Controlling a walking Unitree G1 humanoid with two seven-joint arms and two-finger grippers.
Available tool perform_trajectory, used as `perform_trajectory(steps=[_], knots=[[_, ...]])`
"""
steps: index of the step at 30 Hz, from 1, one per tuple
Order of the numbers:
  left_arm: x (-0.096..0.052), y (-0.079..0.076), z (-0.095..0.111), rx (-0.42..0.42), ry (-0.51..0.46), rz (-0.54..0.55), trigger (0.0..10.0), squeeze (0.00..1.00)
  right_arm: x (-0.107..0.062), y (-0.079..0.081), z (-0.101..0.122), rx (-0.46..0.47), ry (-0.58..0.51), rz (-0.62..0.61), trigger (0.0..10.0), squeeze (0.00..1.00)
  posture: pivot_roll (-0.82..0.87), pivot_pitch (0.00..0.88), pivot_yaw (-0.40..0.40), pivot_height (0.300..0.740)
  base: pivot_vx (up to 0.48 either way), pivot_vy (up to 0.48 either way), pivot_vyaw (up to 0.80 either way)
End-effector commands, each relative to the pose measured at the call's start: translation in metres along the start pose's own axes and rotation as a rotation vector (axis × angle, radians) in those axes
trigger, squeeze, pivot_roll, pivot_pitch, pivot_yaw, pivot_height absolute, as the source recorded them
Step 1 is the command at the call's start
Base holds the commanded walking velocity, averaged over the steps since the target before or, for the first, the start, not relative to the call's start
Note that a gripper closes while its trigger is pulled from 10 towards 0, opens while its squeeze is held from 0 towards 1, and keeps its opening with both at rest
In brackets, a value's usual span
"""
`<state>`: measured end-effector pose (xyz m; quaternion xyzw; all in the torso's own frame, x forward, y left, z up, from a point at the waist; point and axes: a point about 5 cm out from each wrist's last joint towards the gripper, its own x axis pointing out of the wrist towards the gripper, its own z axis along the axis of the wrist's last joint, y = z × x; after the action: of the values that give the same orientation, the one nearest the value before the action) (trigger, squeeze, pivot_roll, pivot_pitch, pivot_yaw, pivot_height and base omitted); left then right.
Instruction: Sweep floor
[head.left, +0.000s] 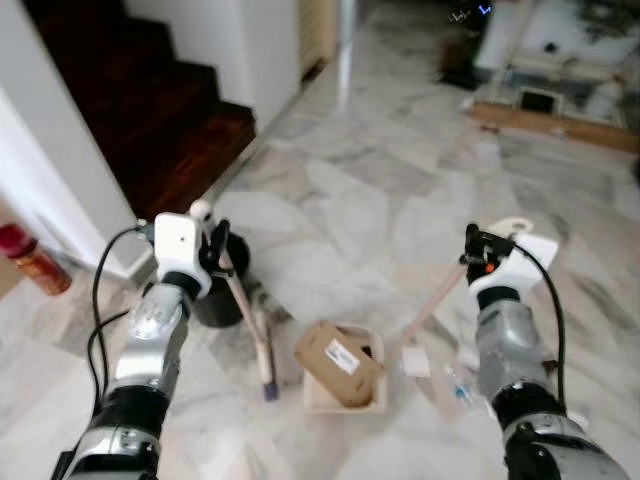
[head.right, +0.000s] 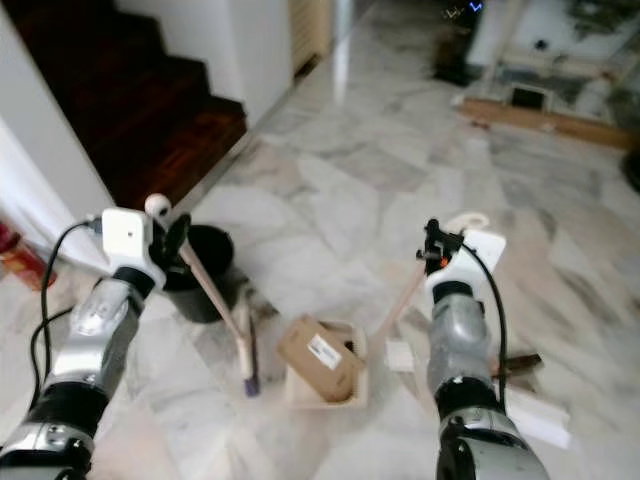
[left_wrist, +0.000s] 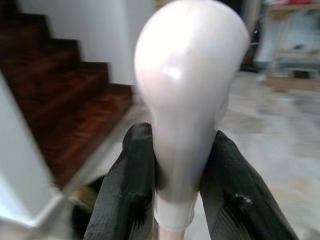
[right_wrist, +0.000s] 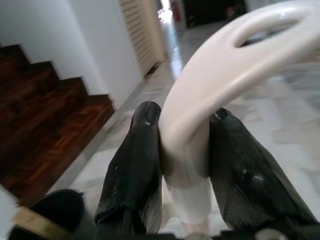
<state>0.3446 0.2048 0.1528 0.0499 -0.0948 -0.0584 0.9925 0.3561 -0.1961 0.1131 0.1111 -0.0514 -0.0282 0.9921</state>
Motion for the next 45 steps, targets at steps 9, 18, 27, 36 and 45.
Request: perform_trajectory(steps=[9, 18, 27, 36, 45], knots=[[0.003, -0.005, 0.008, 0.006, -0.048, -0.013, 10.0, 0.00, 0.005, 0.001, 0.009, 0.045, -0.035, -0.001, 10.0, 0.00, 0.05, 0.058, 0.016, 0.740, 0.149, 0.000, 0.29], [0.002, -0.005, 0.007, 0.012, -0.045, -0.012, 10.0, 0.00, 0.005, 0.002, 0.007, 0.055, -0.025, 0.007, 10.0, 0.00, 0.05, 0.063, 0.013, 0.740, 0.000, 0.000, 0.00], [-0.001, -0.007, 0.003, 0.015, -0.030, -0.021, 10.0, 0.00, 0.004, 0.002, 0.005, 0.051, -0.015, 0.020, 10.0, 0.00, 0.05, 0.065, 0.015, 0.740, 0.000, 0.000, 0.00], [-0.013, -0.001, -0.013, -0.006, 0.028, 0.003, 10.0, 0.00, 0.003, -0.001, 0.005, 0.058, -0.015, 0.008, 10.0, 0.00, 0.05, 0.066, 0.019, 0.740, 0.000, 0.000, 0.00], [-0.018, 0.002, -0.020, -0.012, 0.053, 0.023, 10.0, 0.00, 0.006, -0.016, 0.026, 0.109, -0.078, 0.102, 10.0, 0.00, 0.05, 0.067, 0.015, 0.740, 0.000, 0.000, 0.00]])
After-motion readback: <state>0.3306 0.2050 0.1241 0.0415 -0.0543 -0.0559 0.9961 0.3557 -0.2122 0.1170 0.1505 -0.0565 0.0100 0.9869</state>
